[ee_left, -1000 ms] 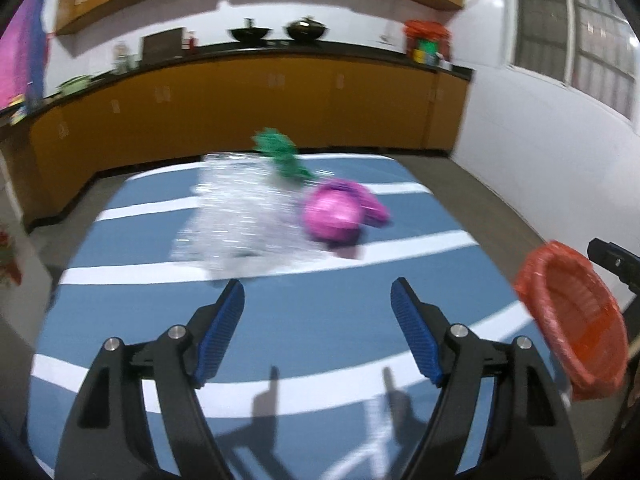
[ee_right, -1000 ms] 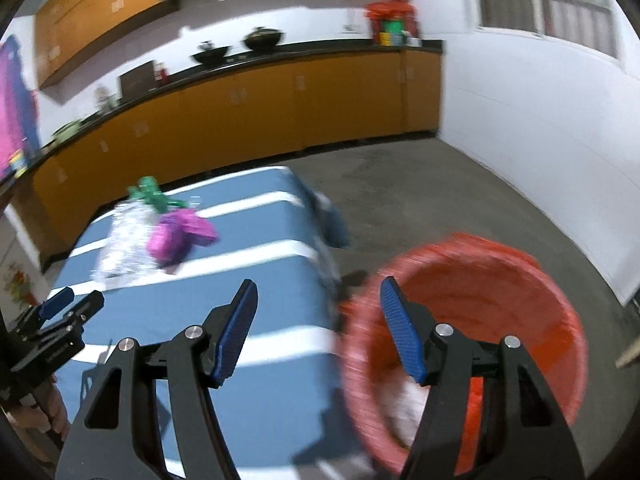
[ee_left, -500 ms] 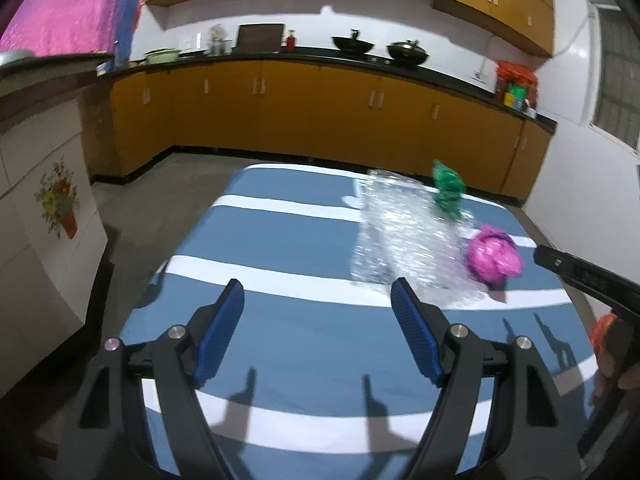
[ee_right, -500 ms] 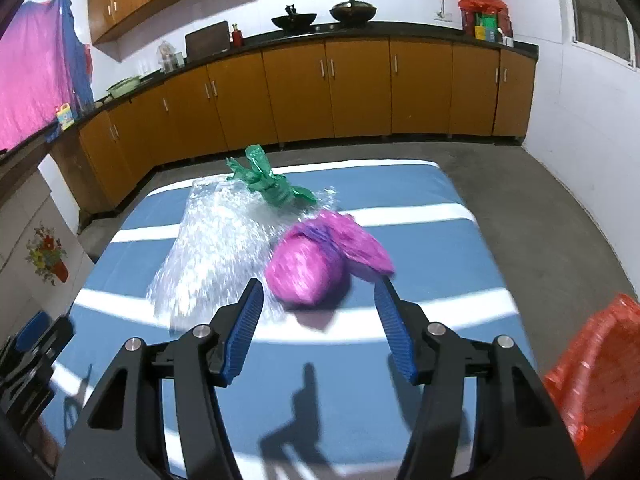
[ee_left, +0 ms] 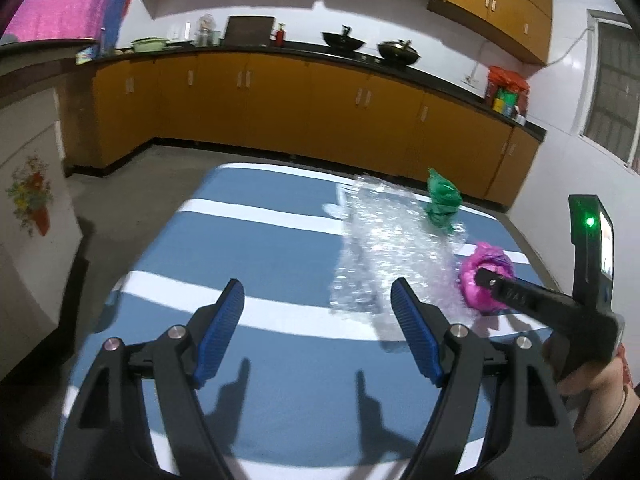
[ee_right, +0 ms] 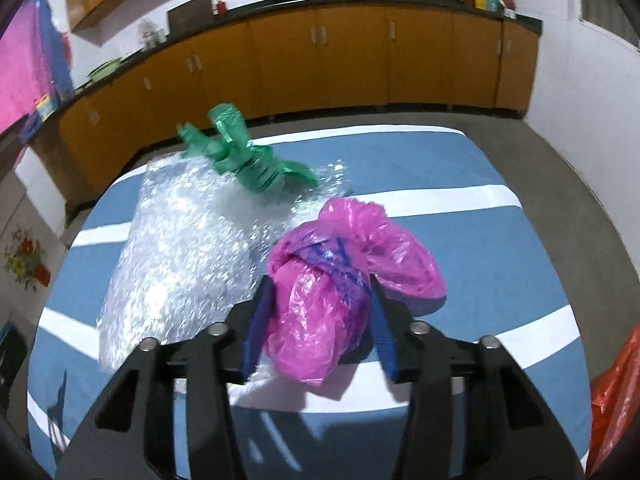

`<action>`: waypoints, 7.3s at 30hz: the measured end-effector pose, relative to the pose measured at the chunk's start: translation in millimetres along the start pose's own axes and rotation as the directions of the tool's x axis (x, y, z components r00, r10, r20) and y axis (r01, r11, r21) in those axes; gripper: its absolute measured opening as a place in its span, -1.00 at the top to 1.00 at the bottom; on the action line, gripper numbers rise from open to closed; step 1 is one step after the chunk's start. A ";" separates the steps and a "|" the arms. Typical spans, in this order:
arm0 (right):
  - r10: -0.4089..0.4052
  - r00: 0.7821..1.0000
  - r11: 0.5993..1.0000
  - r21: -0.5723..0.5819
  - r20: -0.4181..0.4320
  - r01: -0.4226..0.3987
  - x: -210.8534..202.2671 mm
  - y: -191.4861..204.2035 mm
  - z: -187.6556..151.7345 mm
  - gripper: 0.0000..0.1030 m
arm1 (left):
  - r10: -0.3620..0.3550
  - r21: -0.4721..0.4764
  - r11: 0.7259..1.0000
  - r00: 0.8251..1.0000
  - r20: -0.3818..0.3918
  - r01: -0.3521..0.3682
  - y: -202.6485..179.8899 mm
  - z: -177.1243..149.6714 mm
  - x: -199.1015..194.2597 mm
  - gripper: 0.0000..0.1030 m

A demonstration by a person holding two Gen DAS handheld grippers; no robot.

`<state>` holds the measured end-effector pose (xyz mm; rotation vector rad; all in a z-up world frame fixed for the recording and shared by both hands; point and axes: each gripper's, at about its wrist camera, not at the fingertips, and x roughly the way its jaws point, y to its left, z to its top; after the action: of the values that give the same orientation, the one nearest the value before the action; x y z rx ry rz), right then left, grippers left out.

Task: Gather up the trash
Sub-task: 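Grasp the pink bag with the right tool while the left tool grasps the bubble-wrap, then carry the bubble-wrap and pink bag over the red basket, then open both tools to drop the bags into the basket, then move both open tools back to the table, then grasp the green bag with the right tool while the left tool grasps the bubble-wrap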

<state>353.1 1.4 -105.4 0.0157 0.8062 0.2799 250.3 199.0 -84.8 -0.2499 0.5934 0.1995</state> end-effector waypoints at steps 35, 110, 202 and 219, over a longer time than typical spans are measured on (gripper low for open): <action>0.035 0.999 0.999 0.037 0.009 -0.035 -64.7 -36.2 -37.0 0.35 | -0.088 0.095 0.990 0.988 -0.126 0.100 -58.5 -7.8 30.9 0.81; -0.339 0.931 0.888 0.375 0.137 0.268 -274.4 -233.0 -148.5 0.36 | -0.563 0.252 0.768 0.809 -0.173 0.588 -275.9 -74.2 -124.8 0.86; 0.126 0.989 0.991 -0.058 0.082 -0.121 -39.8 85.2 30.2 0.05 | 0.155 -0.063 0.986 0.987 0.049 -0.151 65.3 -1.7 -47.1 -0.38; 0.038 0.999 0.999 0.032 -0.036 -0.037 -3.8 29.7 8.2 0.94 | 0.013 0.011 1.000 1.000 0.010 -0.013 21.4 11.9 -3.6 -0.47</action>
<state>349.3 29.8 -93.4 0.0557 0.8475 0.3035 248.2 222.4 -77.0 -0.2346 0.5866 0.2096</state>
